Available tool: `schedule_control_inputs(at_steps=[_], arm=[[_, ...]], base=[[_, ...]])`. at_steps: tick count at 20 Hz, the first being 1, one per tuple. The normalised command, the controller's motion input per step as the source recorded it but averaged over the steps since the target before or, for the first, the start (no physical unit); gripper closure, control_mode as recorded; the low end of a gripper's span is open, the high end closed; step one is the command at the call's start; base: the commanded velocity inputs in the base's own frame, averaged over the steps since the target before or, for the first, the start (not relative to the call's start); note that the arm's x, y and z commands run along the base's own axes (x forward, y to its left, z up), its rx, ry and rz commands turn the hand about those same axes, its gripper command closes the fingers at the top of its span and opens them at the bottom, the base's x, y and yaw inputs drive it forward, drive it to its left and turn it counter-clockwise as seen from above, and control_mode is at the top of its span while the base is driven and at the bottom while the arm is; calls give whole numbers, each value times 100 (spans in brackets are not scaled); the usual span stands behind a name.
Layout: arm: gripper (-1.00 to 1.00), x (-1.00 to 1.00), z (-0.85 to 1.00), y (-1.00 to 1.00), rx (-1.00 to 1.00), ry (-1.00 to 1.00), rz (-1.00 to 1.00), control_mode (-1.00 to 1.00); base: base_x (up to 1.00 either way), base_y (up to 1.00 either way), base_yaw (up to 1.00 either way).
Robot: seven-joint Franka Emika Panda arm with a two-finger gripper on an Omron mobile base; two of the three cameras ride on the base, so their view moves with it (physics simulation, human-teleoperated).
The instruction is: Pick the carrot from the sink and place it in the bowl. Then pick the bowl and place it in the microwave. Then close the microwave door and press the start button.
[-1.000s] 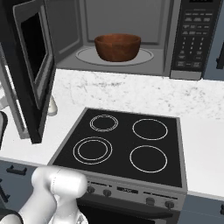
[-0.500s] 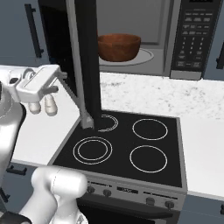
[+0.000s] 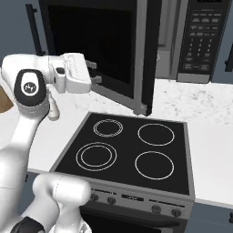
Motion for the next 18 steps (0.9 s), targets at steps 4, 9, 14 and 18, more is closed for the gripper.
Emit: schedule_control_inputs(at_steps=[4, 9, 14, 18], arm=[[-100, 92, 1, -31, 12, -2, 41, -100], [-100, 100, 0, -2, 8, 0, 28, -100], [-100, 100, 0, 0, 8, 0, 23, -100], [-100, 100, 0, 0, 9, 0, 23, -100]], base=[[0, 0, 0], [0, 0, 0], [0, 0, 0], [0, 0, 0]])
